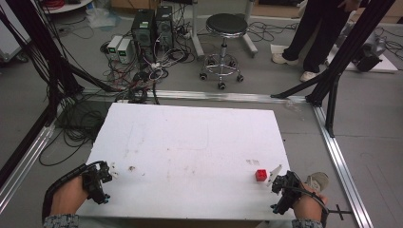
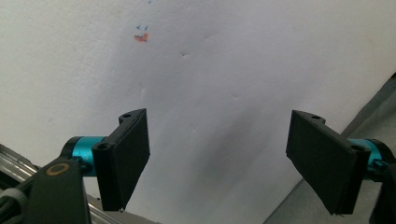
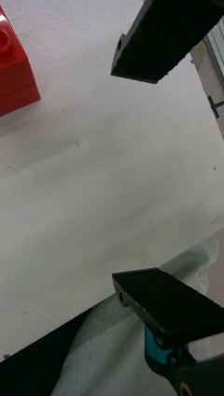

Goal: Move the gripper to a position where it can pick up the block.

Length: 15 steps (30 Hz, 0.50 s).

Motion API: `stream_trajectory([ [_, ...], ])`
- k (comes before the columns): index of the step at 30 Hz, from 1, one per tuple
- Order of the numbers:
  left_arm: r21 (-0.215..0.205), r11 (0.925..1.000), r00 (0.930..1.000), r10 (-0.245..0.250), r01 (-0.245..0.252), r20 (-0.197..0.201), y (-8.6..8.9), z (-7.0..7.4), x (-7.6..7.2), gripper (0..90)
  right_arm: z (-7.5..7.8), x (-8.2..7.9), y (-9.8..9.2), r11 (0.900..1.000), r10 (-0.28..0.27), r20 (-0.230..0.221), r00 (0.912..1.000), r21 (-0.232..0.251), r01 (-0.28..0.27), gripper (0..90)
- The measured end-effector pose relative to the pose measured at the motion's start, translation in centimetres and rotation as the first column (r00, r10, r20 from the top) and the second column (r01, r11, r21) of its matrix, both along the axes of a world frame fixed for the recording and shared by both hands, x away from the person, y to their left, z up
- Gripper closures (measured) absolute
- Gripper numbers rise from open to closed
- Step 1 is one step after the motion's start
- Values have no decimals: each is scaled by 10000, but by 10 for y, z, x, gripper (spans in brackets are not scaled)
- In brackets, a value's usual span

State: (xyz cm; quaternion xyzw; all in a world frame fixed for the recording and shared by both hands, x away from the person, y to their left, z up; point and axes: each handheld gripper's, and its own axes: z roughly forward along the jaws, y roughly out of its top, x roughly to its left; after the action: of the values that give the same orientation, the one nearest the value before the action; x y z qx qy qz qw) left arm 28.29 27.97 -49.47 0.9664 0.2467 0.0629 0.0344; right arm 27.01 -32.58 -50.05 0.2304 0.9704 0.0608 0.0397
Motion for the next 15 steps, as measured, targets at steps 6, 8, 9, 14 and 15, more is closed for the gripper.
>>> stream_trajectory([
  [6, 10, 10000, 10000, -45, 45, 52, 0, 2, 0, 218, 3, -1, 0, 10000, -48, 21, 10000, 21, 48, 26],
  [8, -1, 10000, 10000, -17, 17, 80, -1, 1, -1, 218, 3, -1, 0, 10000, -27, 25, 10000, 27, 27, 26],
  [9, -6, 10000, 10000, -17, 17, 84, -1, 2, -1, 217, 3, -1, 0, 10000, -48, 15, 10000, 36, 48, 26],
  [14, -8, 10000, 9999, -8, 8, 104, 0, 2, 0, 218, 2, -1, 1, 10000, -13, -8, 10000, 26, 13, 26],
  [15, -31, 10000, 10000, 19, -19, 89, 0, 2, -1, 218, 2, 0, 1, 10000, -6, -11, 10000, 29, 6, 25],
])
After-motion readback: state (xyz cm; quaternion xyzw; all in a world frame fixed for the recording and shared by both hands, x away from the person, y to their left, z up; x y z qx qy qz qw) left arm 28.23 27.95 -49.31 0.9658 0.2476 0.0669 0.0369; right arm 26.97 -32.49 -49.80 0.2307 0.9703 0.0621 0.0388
